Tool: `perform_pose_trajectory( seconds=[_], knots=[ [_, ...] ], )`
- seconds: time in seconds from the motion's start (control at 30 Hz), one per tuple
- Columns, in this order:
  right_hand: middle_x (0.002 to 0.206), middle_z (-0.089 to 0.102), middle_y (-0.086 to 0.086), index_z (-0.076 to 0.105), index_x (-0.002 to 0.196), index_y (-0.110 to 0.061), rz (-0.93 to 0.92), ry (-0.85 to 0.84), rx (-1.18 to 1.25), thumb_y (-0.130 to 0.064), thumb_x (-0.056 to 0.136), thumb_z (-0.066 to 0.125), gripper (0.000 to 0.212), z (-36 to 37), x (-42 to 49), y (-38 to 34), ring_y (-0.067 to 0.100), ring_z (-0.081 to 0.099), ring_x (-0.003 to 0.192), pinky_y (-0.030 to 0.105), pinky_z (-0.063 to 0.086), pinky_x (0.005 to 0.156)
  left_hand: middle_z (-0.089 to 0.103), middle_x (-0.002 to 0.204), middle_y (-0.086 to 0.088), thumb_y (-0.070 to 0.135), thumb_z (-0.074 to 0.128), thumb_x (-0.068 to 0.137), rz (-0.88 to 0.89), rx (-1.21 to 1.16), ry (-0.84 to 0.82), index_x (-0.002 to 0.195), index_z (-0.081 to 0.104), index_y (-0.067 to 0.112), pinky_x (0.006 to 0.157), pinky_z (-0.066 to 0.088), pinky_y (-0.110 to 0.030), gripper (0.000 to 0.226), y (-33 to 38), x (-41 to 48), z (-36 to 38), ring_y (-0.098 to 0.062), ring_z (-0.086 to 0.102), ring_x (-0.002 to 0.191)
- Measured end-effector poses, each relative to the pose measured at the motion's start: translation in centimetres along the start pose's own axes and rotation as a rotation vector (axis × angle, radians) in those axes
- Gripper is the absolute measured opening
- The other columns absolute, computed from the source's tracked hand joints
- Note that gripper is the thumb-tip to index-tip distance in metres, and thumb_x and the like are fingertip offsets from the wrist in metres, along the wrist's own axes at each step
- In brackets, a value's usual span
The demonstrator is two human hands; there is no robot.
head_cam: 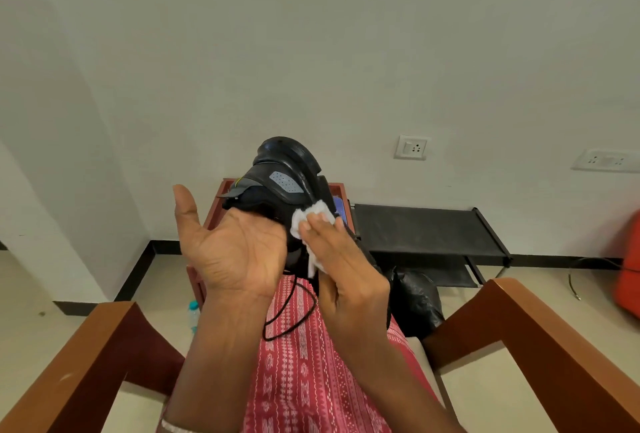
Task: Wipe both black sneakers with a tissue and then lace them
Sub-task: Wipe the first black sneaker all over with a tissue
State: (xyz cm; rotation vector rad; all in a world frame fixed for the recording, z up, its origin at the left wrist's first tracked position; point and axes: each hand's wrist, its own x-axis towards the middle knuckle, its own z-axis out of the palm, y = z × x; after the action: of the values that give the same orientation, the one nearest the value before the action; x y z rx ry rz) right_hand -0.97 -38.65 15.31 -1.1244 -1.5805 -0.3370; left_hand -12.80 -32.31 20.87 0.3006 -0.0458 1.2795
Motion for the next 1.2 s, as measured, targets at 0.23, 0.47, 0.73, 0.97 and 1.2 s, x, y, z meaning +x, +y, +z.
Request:
perform_pose_trajectory(
  seconds=[0.23,0.47,0.73,0.97,1.2],
  knots=[
    [0.134,0.063,0.007,0.067,0.125,-0.004,0.01,-0.008,-0.027,0.007,0.093,0.061,0.035,-0.4,-0.1,1.3,0.014,0.055,0.132,0.041,0.053,0.1,0.043,0.152,-0.02,0.062,0.056,0.086,0.04,0.001,0.062,0.153,0.032,0.004,0.121,0.027,-0.05,0.091,-0.2,0.3,-0.2,-0.037,0.044,0.14],
    [0.127,0.067,0.013,0.071,0.118,0.0,-0.095,0.107,-0.065,0.002,0.098,0.058,0.024,0.9,5.1,2.4,0.021,0.06,0.126,0.04,0.048,0.108,0.053,0.143,-0.023,0.062,0.038,0.096,0.007,0.122,0.101,0.143,0.046,-0.003,0.115,0.039,-0.042,0.08,-1.9,0.0,0.9,-0.035,0.051,0.135],
    [0.13,0.065,0.012,0.069,0.121,-0.001,-0.058,0.01,-0.152,0.011,0.086,0.071,0.037,0.8,-0.2,6.8,0.02,0.059,0.128,0.042,0.054,0.099,0.062,0.135,-0.018,0.054,0.051,0.094,0.084,0.081,0.263,0.138,0.054,0.004,0.113,0.039,-0.051,0.067,-1.6,3.2,-0.8,-0.035,0.06,0.125],
    [0.12,0.065,-0.001,0.071,0.116,-0.003,0.245,0.051,-0.113,0.0,0.091,0.058,0.029,-0.4,0.0,10.4,0.008,0.059,0.119,0.041,0.057,0.094,0.068,0.124,-0.014,0.057,0.055,0.092,0.078,0.203,0.299,0.125,0.066,0.006,0.107,0.046,-0.047,0.062,-1.0,9.9,-1.7,-0.031,0.066,0.117],
    [0.112,0.071,0.002,0.071,0.116,-0.015,0.553,0.111,-0.032,0.0,0.089,0.066,0.032,-0.4,1.2,13.4,0.014,0.068,0.104,0.045,0.061,0.079,0.07,0.076,-0.005,0.037,0.068,0.076,-0.1,0.769,0.162,0.073,0.073,0.014,0.074,0.052,-0.03,0.024,-0.3,16.8,-3.3,-0.021,0.067,0.073]
  ],
)
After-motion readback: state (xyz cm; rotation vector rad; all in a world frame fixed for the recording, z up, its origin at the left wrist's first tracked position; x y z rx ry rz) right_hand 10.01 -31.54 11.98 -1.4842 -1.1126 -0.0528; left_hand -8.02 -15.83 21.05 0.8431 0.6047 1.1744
